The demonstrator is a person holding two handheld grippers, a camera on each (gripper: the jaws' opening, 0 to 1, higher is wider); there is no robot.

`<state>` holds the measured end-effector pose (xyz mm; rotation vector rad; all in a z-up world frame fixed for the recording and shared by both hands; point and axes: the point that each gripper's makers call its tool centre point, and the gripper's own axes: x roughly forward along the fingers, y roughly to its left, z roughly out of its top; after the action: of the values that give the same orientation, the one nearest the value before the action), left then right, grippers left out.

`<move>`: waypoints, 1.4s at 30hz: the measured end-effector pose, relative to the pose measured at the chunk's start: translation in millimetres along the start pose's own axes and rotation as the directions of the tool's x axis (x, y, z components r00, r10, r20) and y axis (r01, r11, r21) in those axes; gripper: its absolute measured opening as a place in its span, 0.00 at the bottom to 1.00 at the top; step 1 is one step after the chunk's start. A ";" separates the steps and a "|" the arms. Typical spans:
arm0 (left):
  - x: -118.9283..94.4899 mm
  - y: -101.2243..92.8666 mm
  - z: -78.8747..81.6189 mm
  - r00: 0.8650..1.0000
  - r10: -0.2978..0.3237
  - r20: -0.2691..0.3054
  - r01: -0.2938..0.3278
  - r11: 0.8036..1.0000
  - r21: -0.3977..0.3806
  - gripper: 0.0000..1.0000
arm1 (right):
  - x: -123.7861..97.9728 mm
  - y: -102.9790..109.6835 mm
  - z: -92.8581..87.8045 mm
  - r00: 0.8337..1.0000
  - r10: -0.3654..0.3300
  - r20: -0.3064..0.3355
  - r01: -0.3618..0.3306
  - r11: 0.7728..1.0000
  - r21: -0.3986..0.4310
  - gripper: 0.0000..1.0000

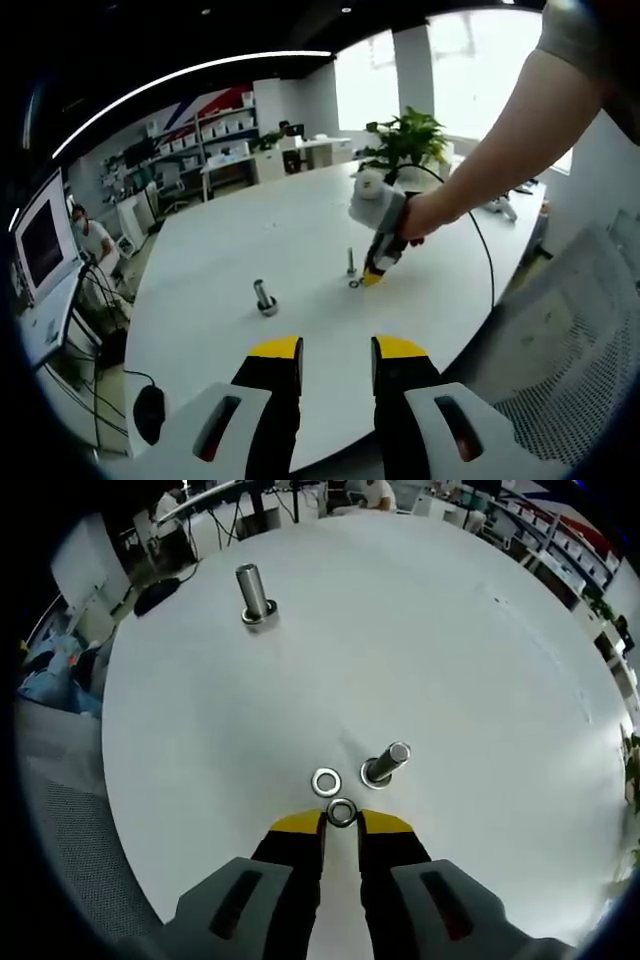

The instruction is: Place the washer onto the threaded stud by aligning its center hole with the stud, sliding it down to the base, and recovering from edge contact or off-axis alignment until the washer reaches the visible bottom stop.

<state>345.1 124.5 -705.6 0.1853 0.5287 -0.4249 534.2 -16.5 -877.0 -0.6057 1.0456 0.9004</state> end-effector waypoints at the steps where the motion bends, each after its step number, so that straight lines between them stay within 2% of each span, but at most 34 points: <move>1: 0.1 -0.1 -0.3 1.000 0.000 -0.002 0.000 1.000 0.001 0.25 | 0.0 0.0 0.0 1.000 0.001 0.001 -0.001 1.000 0.000 0.15; 9: 0.0 0.5 -0.4 1.000 0.002 -0.002 -0.002 1.000 0.000 0.25 | 0.4 1.2 0.8 1.000 -0.012 -0.016 0.011 0.999 -0.038 0.14; 26: 0.4 0.3 -0.9 1.000 0.003 -0.006 -0.003 1.000 0.002 0.25 | -1.3 -0.5 -0.3 1.000 -0.027 -0.004 0.027 0.999 -0.037 0.14; 42: 0.3 -0.7 -0.3 1.000 0.000 -0.005 0.000 1.000 0.004 0.25 | -19.3 -7.6 0.4 0.998 -0.047 0.030 0.048 0.999 -0.016 0.13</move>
<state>344.9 123.9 -706.0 0.1906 0.5327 -0.4255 536.8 -26.5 -859.0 -0.6269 0.9946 0.8744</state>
